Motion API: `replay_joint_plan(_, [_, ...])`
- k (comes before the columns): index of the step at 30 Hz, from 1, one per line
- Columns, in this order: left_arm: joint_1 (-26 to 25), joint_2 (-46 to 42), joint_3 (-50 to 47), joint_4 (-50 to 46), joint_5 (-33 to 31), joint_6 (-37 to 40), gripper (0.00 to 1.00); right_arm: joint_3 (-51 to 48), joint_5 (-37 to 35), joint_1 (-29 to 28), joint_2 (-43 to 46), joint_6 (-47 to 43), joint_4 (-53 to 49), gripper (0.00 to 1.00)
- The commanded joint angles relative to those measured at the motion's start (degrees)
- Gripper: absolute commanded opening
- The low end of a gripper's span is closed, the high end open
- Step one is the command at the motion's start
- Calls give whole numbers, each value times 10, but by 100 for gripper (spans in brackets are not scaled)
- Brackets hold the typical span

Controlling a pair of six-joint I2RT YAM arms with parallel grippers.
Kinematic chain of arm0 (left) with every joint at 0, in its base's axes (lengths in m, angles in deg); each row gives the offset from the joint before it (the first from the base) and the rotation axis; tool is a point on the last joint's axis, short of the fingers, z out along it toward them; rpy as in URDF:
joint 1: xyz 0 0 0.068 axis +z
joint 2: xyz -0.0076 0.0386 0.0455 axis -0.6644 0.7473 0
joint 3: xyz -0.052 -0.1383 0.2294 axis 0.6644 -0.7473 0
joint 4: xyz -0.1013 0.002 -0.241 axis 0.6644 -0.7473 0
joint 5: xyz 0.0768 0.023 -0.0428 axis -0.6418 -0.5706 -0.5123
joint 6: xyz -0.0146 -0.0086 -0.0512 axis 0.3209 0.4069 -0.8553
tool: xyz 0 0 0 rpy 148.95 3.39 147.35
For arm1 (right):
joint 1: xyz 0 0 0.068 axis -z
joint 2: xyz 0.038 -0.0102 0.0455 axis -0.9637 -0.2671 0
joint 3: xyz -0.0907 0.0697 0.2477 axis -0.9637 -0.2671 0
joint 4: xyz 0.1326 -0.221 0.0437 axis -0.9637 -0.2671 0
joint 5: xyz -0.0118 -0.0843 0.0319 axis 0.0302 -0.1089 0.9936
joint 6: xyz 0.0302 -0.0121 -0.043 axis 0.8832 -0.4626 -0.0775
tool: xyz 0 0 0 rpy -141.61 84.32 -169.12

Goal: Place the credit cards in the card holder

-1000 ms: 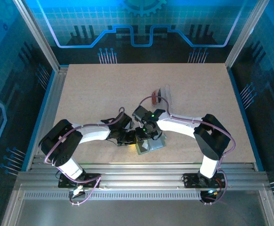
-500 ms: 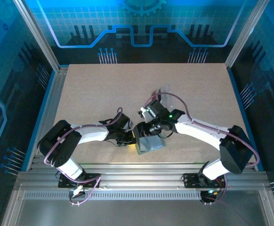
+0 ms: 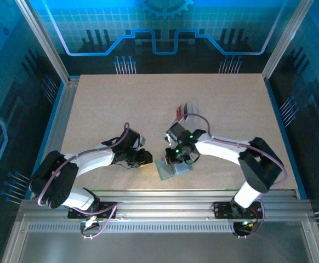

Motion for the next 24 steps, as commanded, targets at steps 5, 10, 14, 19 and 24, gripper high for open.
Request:
replay_joint_plan(5, [1,5,17,-20,11,16,31,5,-20,-22,-88,42,43,0])
replay_joint_plan(10, [1,18,22,-17,12,21,32,-27,-30,7,-74,79,81,1])
replay_joint_plan(14, [1,25,32,-17,13,24,33,2,-30,-3,-45,52,62,12])
replay_joint_plan(19, [12,5,51,-32,6,24,36,95,-69,16,23,-8,-53,33])
replay_joint_plan(24, [39,-7,86,-42,3,26,40,215,-171,88,21,-57,-185,34])
